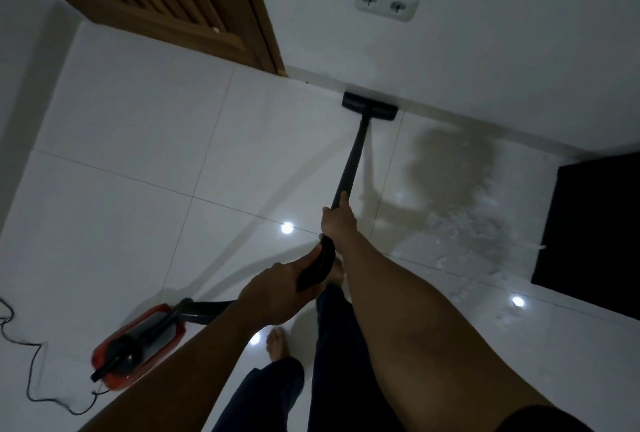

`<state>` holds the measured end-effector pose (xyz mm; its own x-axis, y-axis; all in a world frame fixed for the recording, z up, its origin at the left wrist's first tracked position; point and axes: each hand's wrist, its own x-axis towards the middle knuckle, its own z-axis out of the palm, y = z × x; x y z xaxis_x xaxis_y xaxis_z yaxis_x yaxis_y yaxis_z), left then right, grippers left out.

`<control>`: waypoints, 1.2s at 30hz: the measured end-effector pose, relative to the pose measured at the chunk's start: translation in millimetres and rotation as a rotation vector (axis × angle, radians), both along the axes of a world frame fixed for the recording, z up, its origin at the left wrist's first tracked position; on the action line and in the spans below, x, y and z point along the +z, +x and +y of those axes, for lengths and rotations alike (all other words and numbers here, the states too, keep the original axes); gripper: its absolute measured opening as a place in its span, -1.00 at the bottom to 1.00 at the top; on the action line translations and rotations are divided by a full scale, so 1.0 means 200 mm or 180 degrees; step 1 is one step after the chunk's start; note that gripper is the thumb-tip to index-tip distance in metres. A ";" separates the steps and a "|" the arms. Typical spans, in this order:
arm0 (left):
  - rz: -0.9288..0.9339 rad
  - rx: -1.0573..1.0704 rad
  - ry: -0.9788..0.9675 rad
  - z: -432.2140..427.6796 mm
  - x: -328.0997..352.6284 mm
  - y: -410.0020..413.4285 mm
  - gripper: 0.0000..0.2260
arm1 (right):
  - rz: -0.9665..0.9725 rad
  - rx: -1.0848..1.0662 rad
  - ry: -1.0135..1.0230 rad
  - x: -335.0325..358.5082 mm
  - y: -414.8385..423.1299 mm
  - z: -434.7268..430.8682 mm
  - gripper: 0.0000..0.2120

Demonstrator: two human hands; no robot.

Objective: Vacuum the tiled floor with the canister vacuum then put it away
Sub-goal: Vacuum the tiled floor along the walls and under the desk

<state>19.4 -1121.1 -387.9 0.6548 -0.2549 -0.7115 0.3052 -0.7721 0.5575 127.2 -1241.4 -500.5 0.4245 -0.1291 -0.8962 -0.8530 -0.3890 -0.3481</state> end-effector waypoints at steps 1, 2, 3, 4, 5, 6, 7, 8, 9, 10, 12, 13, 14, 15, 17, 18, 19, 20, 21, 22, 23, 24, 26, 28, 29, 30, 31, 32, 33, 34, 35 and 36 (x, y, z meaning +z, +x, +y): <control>-0.0020 0.0046 -0.0030 -0.01 0.01 0.00 -0.34 | 0.0007 0.0010 -0.0035 0.00 0.01 -0.01 -0.28; -0.0007 0.0089 -0.0072 -0.03 0.02 0.01 -0.35 | 0.0049 0.0029 -0.0041 0.01 0.01 -0.01 -0.28; -0.0005 0.0107 -0.0123 -0.03 0.04 0.00 -0.35 | 0.0044 0.0062 -0.0046 0.02 0.00 -0.01 -0.28; 0.0011 0.0125 -0.0174 -0.02 0.05 -0.02 -0.35 | 0.0068 0.0101 -0.0026 0.03 -0.02 0.00 -0.28; 0.0033 0.0123 -0.0234 0.01 0.07 -0.05 -0.35 | 0.0038 0.0148 -0.0017 0.06 -0.04 0.01 -0.29; 0.0037 0.0127 -0.0307 0.02 0.08 -0.07 -0.36 | 0.0034 0.0213 -0.0043 0.07 -0.07 0.02 -0.29; 0.0022 0.0122 -0.0388 0.04 0.09 -0.10 -0.36 | -0.0008 0.0291 -0.0084 0.08 -0.10 0.03 -0.30; -0.0001 0.0092 -0.0470 0.07 0.13 -0.16 -0.38 | -0.0049 0.0366 -0.0121 0.11 -0.18 0.05 -0.31; -0.0002 0.0069 -0.0549 0.09 0.16 -0.22 -0.41 | -0.0091 0.0438 -0.0150 0.12 -0.25 0.06 -0.32; 0.0003 0.0046 -0.0602 0.11 0.18 -0.29 -0.43 | -0.0088 0.0491 -0.0181 0.14 -0.33 0.08 -0.32; 0.0030 0.0034 -0.0629 0.16 0.20 -0.46 -0.44 | -0.0060 0.0458 -0.0203 0.16 -0.51 0.12 -0.32; 0.0070 -0.0005 -0.0652 0.20 0.21 -0.58 -0.42 | -0.0083 0.0438 -0.0209 0.15 -0.64 0.14 -0.33; 0.0134 -0.0029 -0.0689 0.23 0.22 -0.68 -0.40 | -0.0047 0.0432 -0.0222 0.15 -0.75 0.17 -0.33; 0.0171 -0.0049 -0.0725 0.25 0.23 -0.79 -0.39 | -0.0038 0.0439 -0.0245 0.11 -0.86 0.19 -0.34; 0.0260 -0.0041 -0.0791 0.30 0.23 -0.99 -0.39 | -0.0013 0.0320 -0.0226 -0.08 -1.09 0.20 -0.36; 0.0281 -0.0035 -0.0807 0.33 0.23 -1.07 -0.38 | -0.0028 0.0210 -0.0183 -0.22 -1.19 0.20 -0.37; 0.0269 -0.0037 -0.0770 0.35 0.23 -1.15 -0.37 | -0.0025 0.0120 -0.0150 -0.27 -1.27 0.20 -0.37; 0.0229 -0.0051 -0.0713 0.36 0.23 -1.23 -0.35 | -0.0017 0.0109 -0.0195 -0.22 -1.35 0.22 -0.35; 0.0220 -0.0067 -0.0661 0.37 0.23 -1.28 -0.34 | -0.0066 0.0177 -0.0228 -0.08 -1.40 0.25 -0.35; 0.0214 -0.0138 -0.0632 0.38 0.24 -1.36 -0.34 | -0.0108 0.0212 -0.0290 0.09 -1.48 0.29 -0.37; 0.0206 -0.0192 -0.0638 0.39 0.24 -1.42 -0.33 | -0.0191 0.0180 -0.0304 0.17 -1.53 0.31 -0.41; 0.0206 -0.0260 -0.0629 0.40 0.25 -1.48 -0.32 | -0.0207 0.0151 -0.0306 0.21 -1.60 0.31 -0.43; 0.0140 -0.0400 -0.0565 0.41 0.25 -1.61 -0.28 | -0.0273 0.0053 -0.0280 0.23 -1.74 0.31 -0.44; 0.0043 -0.0518 -0.0470 0.41 0.25 -1.75 -0.30 | -0.0286 -0.0009 -0.0283 0.22 -1.87 0.31 -0.40; 0.0010 -0.0542 -0.0448 0.40 0.25 -1.81 -0.32 | -0.0290 -0.0050 -0.0301 0.22 -1.94 0.30 -0.38; -0.0012 -0.0541 -0.0447 0.40 0.24 -1.88 -0.32 | -0.0305 -0.0135 -0.0325 0.23 -2.00 0.30 -0.36; -0.0029 -0.0513 -0.0424 0.40 0.23 -1.94 -0.32 | -0.0331 -0.0214 -0.0312 0.24 -2.06 0.29 -0.34; -0.0049 -0.0534 -0.0361 0.40 0.21 -2.03 -0.30 | -0.0342 -0.0276 -0.0299 0.25 -2.14 0.29 -0.33; -0.0045 -0.0553 -0.0295 0.40 0.19 -2.09 -0.29 | -0.0342 -0.0302 -0.0290 0.26 -2.19 0.28 -0.33; -0.0027 -0.0595 -0.0235 0.41 0.18 -2.17 -0.29 | -0.0334 -0.0296 -0.0281 0.27 -2.28 0.28 -0.33; -0.0050 -0.0639 -0.0227 0.40 0.17 -2.24 -0.29 | -0.0362 -0.0287 -0.0281 0.28 -2.36 0.27 -0.33; -0.0069 -0.0696 -0.0248 0.40 0.18 -2.31 -0.29 | -0.0404 -0.0276 -0.0277 0.29 -2.44 0.26 -0.33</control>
